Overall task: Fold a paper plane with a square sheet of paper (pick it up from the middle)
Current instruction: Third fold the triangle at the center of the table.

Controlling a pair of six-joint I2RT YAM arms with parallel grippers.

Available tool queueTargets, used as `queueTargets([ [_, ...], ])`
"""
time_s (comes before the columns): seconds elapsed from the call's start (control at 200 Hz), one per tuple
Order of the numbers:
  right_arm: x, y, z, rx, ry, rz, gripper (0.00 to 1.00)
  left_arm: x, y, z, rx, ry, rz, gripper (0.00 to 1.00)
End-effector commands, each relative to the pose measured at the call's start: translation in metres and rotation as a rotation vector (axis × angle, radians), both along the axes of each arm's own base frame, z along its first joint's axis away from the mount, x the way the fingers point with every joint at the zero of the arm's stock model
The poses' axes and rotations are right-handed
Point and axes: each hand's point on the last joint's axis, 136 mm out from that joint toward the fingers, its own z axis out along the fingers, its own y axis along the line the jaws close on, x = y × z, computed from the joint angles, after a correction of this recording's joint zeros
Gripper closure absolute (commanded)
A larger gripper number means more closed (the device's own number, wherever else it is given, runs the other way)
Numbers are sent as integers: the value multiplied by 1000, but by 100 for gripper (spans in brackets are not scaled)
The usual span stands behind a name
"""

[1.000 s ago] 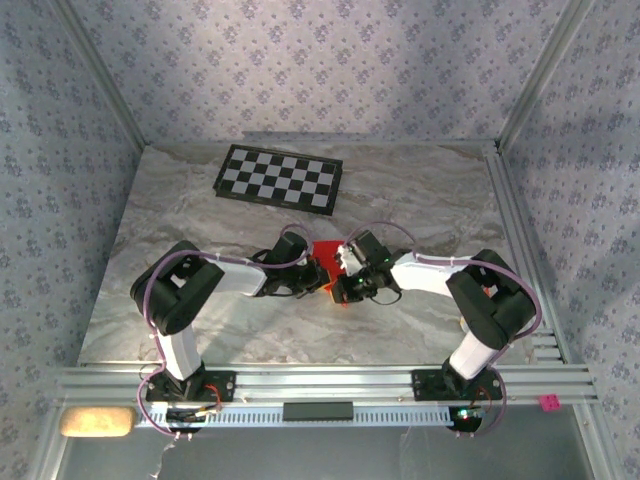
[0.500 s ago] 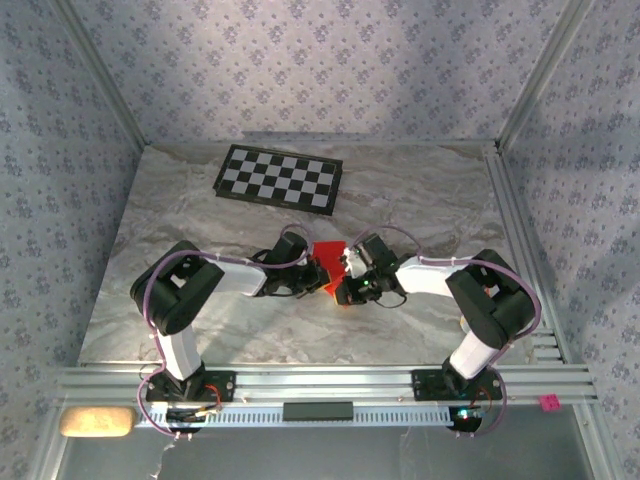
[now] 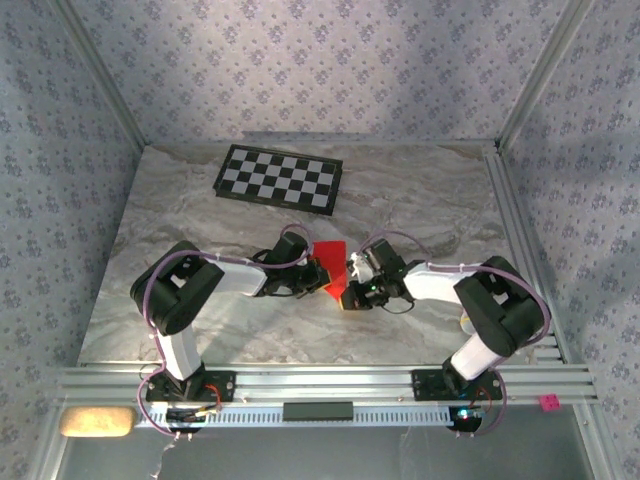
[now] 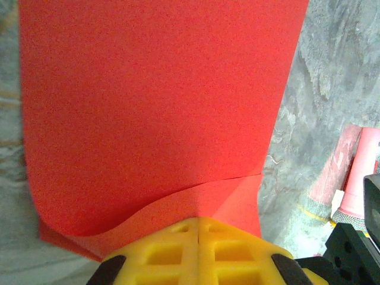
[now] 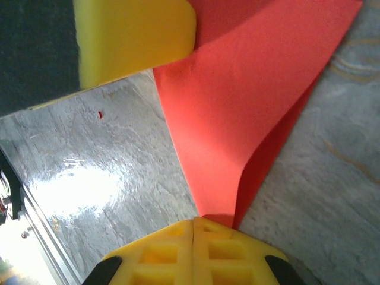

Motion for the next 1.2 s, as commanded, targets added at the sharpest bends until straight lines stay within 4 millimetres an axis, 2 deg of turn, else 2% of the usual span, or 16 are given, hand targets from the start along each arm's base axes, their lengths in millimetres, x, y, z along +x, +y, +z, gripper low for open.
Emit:
queueTargets([
  [0.0, -26, -19, -12, -51, 98, -9, 95, -6, 18, -26, 113, 44, 25, 96],
  [0.13, -26, -20, 1, -25, 94, -13, 95, -6, 18, -25, 109, 41, 25, 96],
  [0.295, -7, -2, 53, 105, 0, -16, 96, -5, 17, -22, 104, 34, 21, 96],
  [0.34, -2, 3, 60, 126, -17, -8, 96, -5, 16, -22, 104, 33, 21, 97],
  [0.555, 25, 18, 42, 68, 17, -31, 97, -5, 15, -23, 102, 32, 15, 96],
  [0.68, 33, 25, 32, 50, 39, -43, 97, -6, 16, -23, 101, 33, 18, 96],
  [0.905, 31, 25, 19, 18, 72, -35, 97, -5, 16, -21, 99, 28, 19, 96],
  [1.194, 23, 6, -6, -75, 107, -52, 97, -2, 12, -11, 85, -2, 4, 95],
])
